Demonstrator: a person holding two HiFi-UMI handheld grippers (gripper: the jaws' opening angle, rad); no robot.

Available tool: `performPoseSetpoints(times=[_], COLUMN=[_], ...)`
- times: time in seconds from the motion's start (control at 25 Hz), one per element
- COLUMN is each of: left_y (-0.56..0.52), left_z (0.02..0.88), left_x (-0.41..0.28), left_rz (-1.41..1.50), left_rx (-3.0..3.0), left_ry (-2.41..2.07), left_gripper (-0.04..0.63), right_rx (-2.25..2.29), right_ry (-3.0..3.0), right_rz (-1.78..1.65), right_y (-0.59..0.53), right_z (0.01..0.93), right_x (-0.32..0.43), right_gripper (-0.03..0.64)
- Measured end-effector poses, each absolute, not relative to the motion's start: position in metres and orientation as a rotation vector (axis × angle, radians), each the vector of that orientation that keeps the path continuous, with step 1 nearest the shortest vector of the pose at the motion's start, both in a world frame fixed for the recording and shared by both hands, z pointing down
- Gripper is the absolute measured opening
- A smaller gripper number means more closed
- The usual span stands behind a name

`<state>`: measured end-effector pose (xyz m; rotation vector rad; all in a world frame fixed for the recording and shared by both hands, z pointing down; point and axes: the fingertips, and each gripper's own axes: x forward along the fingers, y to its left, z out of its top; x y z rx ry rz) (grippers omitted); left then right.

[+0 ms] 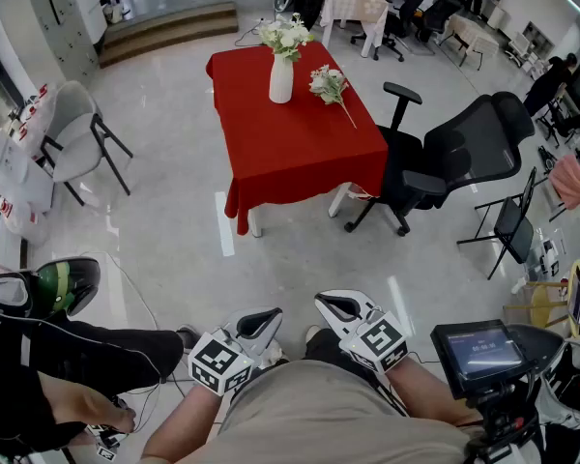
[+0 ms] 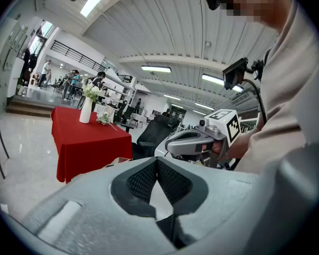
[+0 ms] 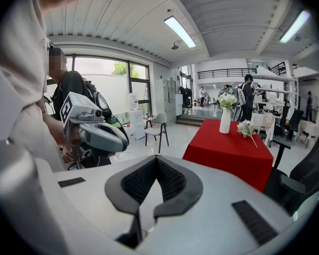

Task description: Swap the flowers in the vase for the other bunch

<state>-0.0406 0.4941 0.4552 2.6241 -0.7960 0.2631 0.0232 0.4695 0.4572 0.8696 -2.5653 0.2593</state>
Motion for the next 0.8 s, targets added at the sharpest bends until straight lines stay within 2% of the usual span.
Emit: performPoseSetpoints(times=[0.24,0.64,0.68,0.76,0.8], left_y=[0.493,0.415,0.405,0.382,0.37], left_z=[0.463,0.459,0.459,0.459,0.457], left_x=[-0.044,-0.016,-0.011,0.002,0.008], left_rz=[0.295,0.335,0.344,0.36,0.367], left_rx=[2.6,2.574,2.571,2.573,2.576], left_ry=[-0.82,-0.928,-0.937,-0.968,-0.989], left_gripper=[0.008,0.008,0.008,0.008,0.008], right_rx=[0.831,0.832,0.827,0.809,0.8], right_ry=[-2.577,-2.664,-2.671,-2.68,-2.682], right_rz=[0.279,0.292,0.291,0.29,0.286], right_y=[0.464,0.37,0.358,0.335,0.324], right_z=[0.467,0.461,0.461,0.462,0.462], right_x=[0.02,0.052,0.057,0.069,0.075], right_gripper=[0.011,0.015,0.024,0.108,0.123])
